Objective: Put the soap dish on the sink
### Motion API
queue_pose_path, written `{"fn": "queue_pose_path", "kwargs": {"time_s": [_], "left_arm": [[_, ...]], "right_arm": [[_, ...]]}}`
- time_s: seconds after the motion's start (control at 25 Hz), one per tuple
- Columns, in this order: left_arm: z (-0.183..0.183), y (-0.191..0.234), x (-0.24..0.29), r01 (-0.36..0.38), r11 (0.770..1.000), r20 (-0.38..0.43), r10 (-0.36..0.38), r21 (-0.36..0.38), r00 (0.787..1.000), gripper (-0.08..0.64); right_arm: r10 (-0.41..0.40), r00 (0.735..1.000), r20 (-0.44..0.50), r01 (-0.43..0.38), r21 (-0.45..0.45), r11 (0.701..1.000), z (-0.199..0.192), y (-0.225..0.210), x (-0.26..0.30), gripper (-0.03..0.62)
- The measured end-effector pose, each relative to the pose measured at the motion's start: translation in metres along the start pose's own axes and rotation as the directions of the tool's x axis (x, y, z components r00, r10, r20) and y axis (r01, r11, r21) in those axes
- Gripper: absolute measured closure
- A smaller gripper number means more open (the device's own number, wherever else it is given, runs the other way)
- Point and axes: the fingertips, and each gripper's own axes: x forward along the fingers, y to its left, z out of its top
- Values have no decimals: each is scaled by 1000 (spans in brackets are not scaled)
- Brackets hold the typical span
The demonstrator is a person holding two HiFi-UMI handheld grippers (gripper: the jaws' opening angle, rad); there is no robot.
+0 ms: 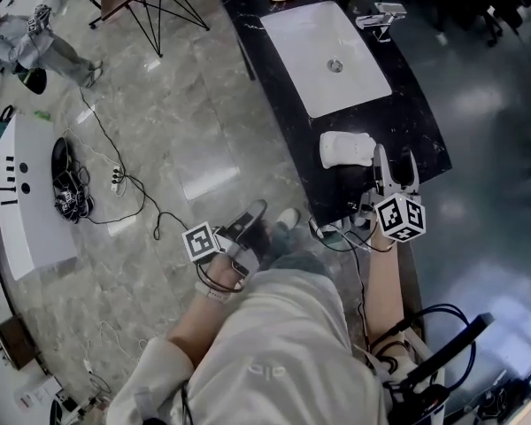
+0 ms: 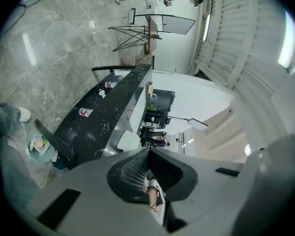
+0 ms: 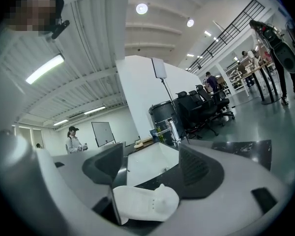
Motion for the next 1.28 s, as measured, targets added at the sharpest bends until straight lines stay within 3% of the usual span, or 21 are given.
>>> {"fn": "queue_pose_path", "kwargs": {"time_s": [0.32, 0.68, 1.0, 1.28], "left_arm": [[-43, -6, 28, 0, 999, -155, 6, 36, 988, 552], [-110, -5, 59, -24, 996, -357, 52, 81, 933, 552], [-191, -1, 95, -29, 994, -574, 87, 110, 814, 553], [-264, 7, 115, -30, 993, -726, 104, 113, 679, 552]], "right_arm": [[-86, 989, 124, 76, 86, 993, 49, -34, -66, 255], [-260, 937, 233, 210, 219, 953, 80, -89, -179, 255], [-432, 848, 307, 331, 330, 884, 88, -120, -295, 255], [-527, 768, 362, 379, 405, 832, 102, -117, -377, 255]]}}
